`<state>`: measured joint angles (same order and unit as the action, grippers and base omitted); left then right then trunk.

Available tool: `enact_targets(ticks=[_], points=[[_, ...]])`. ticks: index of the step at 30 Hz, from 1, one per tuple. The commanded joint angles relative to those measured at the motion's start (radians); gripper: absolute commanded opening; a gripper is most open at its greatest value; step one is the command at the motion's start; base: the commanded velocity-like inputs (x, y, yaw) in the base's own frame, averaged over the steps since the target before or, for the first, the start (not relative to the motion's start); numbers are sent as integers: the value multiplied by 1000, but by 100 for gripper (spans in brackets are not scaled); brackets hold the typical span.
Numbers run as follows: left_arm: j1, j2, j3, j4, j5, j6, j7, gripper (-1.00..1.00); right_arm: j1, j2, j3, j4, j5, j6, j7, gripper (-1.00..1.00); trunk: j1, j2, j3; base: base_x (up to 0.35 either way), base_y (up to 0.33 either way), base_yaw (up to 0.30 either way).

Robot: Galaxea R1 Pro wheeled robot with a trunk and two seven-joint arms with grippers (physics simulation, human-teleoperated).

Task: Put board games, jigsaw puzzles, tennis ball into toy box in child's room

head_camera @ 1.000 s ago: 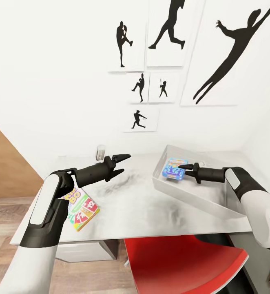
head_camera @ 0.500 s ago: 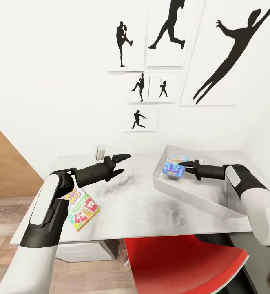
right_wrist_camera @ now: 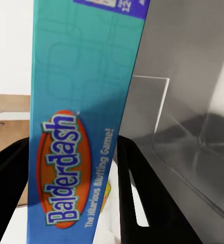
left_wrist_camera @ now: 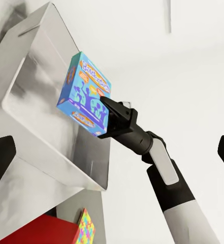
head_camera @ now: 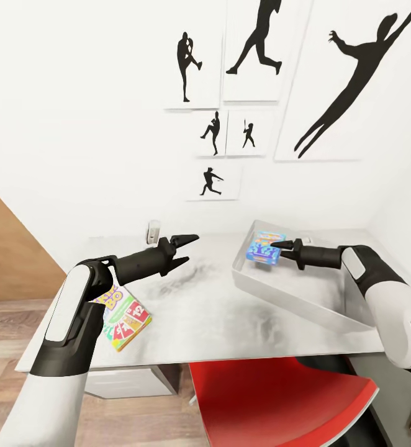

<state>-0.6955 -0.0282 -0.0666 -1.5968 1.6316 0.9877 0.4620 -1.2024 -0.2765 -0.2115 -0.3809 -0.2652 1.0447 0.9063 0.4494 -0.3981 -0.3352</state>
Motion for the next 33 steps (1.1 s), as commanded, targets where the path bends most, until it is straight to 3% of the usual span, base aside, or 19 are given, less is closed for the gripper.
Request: enact_targets(ticks=[1,33], points=[[-1,-1,1,-1,10,2,10,100,-2,2,-5,1,8,3,7,-100,1,-2,-2,0,0,0],[-1,-1,1,-1,10,2,10,100,-3,9,-6,0,9,3,7,-100,1,-2,-17,0,0,0]])
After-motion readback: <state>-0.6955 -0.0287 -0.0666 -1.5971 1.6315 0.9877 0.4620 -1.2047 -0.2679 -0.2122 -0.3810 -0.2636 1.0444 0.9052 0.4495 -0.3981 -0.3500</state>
